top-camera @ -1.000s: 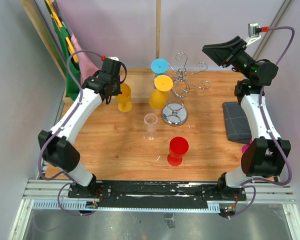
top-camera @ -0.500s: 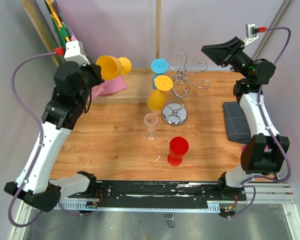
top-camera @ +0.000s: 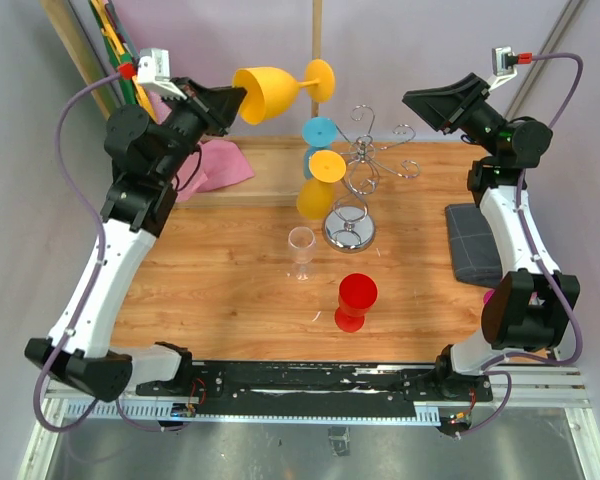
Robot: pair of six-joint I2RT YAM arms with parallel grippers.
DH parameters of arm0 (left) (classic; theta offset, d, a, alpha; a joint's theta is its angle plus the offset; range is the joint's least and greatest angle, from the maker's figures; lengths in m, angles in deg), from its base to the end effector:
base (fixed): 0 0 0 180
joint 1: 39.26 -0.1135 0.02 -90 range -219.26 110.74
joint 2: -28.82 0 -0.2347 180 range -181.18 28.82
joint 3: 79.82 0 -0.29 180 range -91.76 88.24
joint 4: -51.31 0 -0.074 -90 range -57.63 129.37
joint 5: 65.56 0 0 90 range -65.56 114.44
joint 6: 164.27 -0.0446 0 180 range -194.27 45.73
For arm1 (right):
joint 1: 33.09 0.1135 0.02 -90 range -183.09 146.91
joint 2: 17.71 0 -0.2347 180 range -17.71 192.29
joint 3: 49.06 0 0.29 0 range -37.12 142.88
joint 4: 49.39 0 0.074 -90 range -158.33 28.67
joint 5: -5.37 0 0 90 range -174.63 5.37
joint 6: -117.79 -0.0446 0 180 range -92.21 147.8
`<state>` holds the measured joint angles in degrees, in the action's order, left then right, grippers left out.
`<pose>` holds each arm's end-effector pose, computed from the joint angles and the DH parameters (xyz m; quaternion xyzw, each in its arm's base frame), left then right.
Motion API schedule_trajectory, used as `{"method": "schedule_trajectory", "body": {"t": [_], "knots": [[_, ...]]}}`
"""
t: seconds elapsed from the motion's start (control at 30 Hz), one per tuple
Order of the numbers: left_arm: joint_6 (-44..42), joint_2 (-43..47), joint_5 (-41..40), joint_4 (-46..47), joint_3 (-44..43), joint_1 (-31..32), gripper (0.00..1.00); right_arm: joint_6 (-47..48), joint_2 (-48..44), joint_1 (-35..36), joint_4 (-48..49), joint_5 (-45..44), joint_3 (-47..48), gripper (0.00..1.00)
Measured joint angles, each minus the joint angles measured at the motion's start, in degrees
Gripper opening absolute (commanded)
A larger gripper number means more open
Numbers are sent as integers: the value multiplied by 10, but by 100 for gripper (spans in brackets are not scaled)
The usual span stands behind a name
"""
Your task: Place the wine glass upside down on the wine glass rack
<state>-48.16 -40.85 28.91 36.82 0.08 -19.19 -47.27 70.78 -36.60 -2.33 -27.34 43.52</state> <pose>0.2829 -0.1070 0.5130 -0.0006 0.6026 -0.3344 0.7246 0.3662 0.0151 0.4452 -0.1651 0.5122 0.6132 0.5783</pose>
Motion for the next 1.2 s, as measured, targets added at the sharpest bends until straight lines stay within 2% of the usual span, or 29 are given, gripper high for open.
{"method": "schedule_trajectory", "body": {"t": [0.07, 0.1, 0.13, 0.23, 0.43, 0.67, 0.87, 1.0, 1.2], "knots": [[38, -31, 63, 26, -14, -18, 0, 3, -4, 0, -5, 0, 0, 50], [105, -71, 155, 80, -22, -45, 0, 6, -11, 0, -7, 0, -2, 50], [105, -71, 155, 80, -22, -45, 0, 6, -11, 0, -7, 0, -2, 50], [207, -102, 242, 163, -20, -72, 0, 12, -16, 0, -10, 1, -3, 47], [438, -156, 351, 408, 3, -114, 0, 15, -17, 10, -10, 2, -2, 48], [654, -227, 395, 628, 6, -117, 0, 6, -4, 57, -1, 17, 45, 48], [831, -297, 402, 809, -35, -117, 0, -62, 51, 104, 68, 27, 132, 49], [890, -319, 394, 885, -38, -117, 0, -125, 92, 124, 122, 26, 185, 48], [923, -340, 376, 895, -50, -117, 0, -236, 140, 145, 202, -1, 247, 48]]}}
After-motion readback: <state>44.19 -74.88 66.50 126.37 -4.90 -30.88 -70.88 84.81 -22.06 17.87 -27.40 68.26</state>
